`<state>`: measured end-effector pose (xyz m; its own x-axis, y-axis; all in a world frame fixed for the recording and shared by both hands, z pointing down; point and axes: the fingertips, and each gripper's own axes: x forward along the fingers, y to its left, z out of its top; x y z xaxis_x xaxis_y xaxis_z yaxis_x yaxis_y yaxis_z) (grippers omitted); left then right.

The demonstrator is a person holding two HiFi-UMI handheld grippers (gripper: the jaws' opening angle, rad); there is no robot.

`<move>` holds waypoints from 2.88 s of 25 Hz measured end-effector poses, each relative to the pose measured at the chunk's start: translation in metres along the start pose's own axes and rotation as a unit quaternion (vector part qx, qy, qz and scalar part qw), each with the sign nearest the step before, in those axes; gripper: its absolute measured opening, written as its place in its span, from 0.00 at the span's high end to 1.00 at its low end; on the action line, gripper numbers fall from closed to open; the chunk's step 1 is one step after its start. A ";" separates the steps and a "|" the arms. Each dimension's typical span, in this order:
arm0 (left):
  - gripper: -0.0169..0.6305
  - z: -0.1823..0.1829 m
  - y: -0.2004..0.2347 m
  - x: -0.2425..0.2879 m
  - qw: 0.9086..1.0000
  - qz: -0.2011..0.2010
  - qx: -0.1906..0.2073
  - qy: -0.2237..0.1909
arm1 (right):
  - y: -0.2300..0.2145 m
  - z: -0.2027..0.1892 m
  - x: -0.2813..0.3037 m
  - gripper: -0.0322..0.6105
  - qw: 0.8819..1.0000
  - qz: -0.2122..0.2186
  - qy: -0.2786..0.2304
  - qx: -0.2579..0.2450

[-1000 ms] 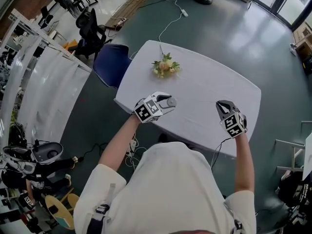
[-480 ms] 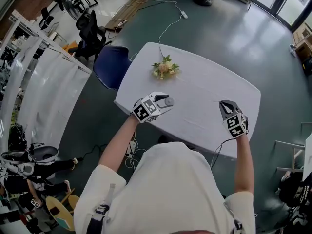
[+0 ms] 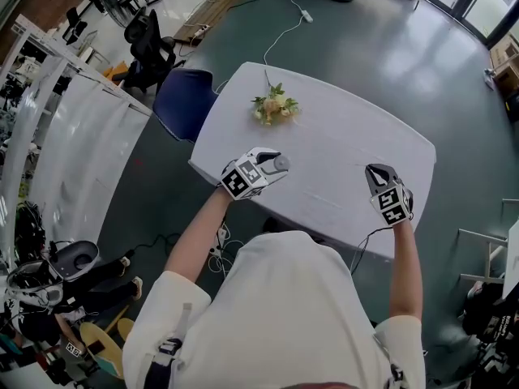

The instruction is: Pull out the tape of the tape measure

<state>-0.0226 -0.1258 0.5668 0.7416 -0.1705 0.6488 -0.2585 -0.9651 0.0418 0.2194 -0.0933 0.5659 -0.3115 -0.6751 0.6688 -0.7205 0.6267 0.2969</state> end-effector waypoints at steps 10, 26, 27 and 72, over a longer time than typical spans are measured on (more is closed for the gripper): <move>0.64 -0.012 0.001 0.002 1.000 0.008 0.000 0.017 | -0.003 -0.011 0.000 0.89 1.000 0.003 0.002 0.021; 0.64 -0.029 0.003 0.021 0.998 0.010 -0.040 0.039 | 0.000 -0.029 0.013 0.89 0.999 0.021 0.005 0.050; 0.64 -0.029 0.004 0.022 0.998 0.010 -0.041 0.040 | -0.001 -0.030 0.014 0.89 0.998 0.022 0.006 0.051; 0.64 -0.151 -0.020 0.170 0.977 -0.021 -0.110 0.181 | 0.068 -0.192 0.081 0.89 0.959 0.108 0.116 0.235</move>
<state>0.0152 -0.1059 0.7907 0.4966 -0.0108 0.8679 -0.3888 -0.8967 0.2113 0.2646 -0.0307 0.7710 -0.3779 -0.4096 0.8303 -0.8711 0.4611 -0.1690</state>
